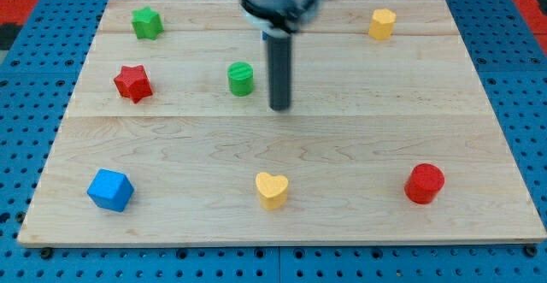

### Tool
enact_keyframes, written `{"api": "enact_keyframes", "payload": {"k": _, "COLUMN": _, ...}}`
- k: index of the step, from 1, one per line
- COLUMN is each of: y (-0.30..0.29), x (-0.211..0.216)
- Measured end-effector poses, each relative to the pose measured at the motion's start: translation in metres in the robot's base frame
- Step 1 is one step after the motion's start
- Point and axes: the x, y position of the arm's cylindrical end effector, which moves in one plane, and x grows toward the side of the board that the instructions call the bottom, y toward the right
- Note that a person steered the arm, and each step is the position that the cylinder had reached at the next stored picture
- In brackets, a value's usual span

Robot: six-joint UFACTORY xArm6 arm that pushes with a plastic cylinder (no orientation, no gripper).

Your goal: Slightly push the red star to the right

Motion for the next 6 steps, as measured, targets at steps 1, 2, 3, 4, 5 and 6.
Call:
{"api": "enact_keyframes", "payload": {"k": 1, "y": -0.114, "x": 0.003}}
{"api": "enact_keyframes", "payload": {"k": 2, "y": -0.205, "x": -0.007}}
{"api": "enact_keyframes", "payload": {"k": 3, "y": -0.23, "x": -0.019}}
{"api": "enact_keyframes", "payload": {"k": 4, "y": -0.232, "x": -0.039}}
{"api": "enact_keyframes", "payload": {"k": 5, "y": -0.285, "x": -0.065}}
{"api": "enact_keyframes", "payload": {"k": 6, "y": -0.252, "x": -0.07}}
